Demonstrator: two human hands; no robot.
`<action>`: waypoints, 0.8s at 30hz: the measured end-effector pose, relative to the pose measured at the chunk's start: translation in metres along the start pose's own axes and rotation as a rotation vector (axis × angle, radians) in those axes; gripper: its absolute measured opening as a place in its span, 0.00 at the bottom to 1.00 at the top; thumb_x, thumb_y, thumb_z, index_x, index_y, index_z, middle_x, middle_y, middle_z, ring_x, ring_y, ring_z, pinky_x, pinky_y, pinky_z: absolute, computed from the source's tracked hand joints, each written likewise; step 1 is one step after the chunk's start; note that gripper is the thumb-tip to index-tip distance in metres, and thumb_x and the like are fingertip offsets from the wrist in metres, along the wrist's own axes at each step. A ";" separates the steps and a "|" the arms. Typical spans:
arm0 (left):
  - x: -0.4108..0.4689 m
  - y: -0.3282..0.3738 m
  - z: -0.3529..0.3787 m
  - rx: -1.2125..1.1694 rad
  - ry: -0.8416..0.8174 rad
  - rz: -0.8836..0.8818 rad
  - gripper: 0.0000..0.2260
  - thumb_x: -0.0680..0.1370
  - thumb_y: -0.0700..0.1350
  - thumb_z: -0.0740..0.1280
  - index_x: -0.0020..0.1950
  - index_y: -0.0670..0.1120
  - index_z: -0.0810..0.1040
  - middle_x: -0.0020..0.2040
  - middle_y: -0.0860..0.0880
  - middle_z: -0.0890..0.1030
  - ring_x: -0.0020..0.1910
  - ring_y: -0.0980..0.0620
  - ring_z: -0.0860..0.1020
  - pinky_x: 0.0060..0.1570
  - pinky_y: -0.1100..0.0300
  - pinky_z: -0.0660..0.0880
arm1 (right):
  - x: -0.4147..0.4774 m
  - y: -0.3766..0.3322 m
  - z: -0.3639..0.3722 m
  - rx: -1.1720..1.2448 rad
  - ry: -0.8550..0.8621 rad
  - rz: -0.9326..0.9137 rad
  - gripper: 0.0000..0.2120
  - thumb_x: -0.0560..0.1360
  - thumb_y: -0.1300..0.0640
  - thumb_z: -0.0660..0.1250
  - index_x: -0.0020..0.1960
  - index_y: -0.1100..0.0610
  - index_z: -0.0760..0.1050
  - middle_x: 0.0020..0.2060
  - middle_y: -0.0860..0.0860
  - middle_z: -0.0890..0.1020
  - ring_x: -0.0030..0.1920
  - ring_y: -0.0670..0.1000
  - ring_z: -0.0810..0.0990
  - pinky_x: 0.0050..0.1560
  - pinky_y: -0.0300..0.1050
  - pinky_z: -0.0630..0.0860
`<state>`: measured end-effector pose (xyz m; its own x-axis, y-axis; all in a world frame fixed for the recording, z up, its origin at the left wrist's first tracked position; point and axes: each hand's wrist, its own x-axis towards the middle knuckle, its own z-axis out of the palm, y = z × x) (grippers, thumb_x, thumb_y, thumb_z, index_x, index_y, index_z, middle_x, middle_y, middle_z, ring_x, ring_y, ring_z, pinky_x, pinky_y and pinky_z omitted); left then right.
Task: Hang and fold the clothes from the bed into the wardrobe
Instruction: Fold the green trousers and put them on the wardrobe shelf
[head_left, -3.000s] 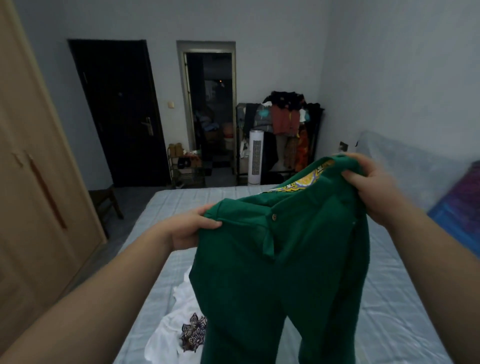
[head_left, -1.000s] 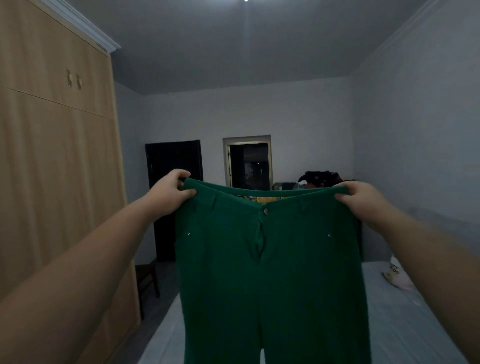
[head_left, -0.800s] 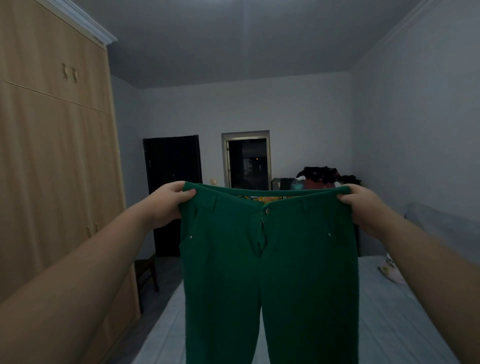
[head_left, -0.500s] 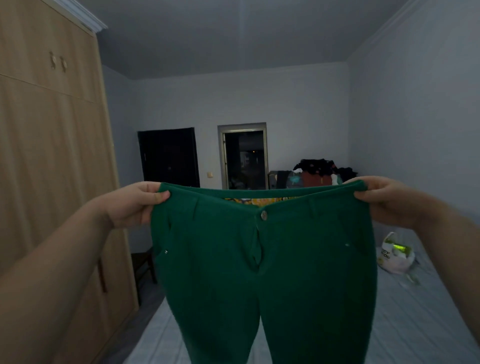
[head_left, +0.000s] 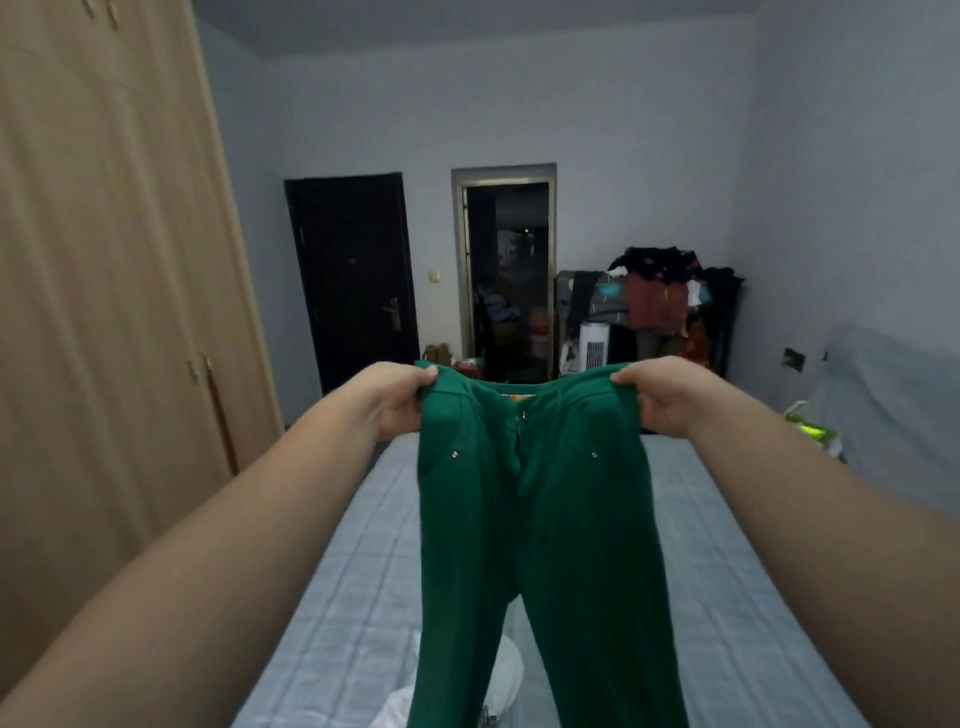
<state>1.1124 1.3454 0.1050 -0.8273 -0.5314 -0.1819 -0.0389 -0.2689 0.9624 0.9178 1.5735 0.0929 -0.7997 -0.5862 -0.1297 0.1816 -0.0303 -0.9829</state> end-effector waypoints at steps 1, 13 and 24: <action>-0.003 -0.012 0.008 -0.022 -0.006 0.041 0.14 0.85 0.40 0.56 0.66 0.35 0.74 0.57 0.37 0.82 0.51 0.42 0.82 0.44 0.50 0.79 | -0.002 0.011 0.010 0.050 -0.030 -0.021 0.11 0.82 0.67 0.57 0.58 0.71 0.75 0.53 0.66 0.83 0.44 0.60 0.85 0.38 0.51 0.84; -0.014 -0.135 0.053 0.447 0.036 0.347 0.08 0.80 0.48 0.68 0.58 0.52 0.83 0.48 0.52 0.86 0.49 0.53 0.85 0.54 0.50 0.81 | -0.038 0.129 0.067 0.194 -0.260 -0.127 0.18 0.85 0.51 0.54 0.60 0.58 0.79 0.54 0.54 0.86 0.57 0.50 0.84 0.51 0.42 0.81; 0.009 -0.129 0.037 0.321 0.119 0.458 0.16 0.80 0.35 0.65 0.51 0.58 0.81 0.49 0.56 0.86 0.49 0.56 0.84 0.46 0.63 0.80 | -0.023 0.128 0.029 0.117 -0.158 -0.295 0.15 0.85 0.56 0.56 0.56 0.59 0.80 0.55 0.52 0.85 0.60 0.52 0.81 0.59 0.48 0.79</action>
<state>1.0891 1.4048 -0.0134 -0.7316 -0.6283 0.2646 0.1251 0.2579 0.9580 0.9764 1.5597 -0.0257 -0.7306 -0.6563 0.1884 0.0276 -0.3040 -0.9523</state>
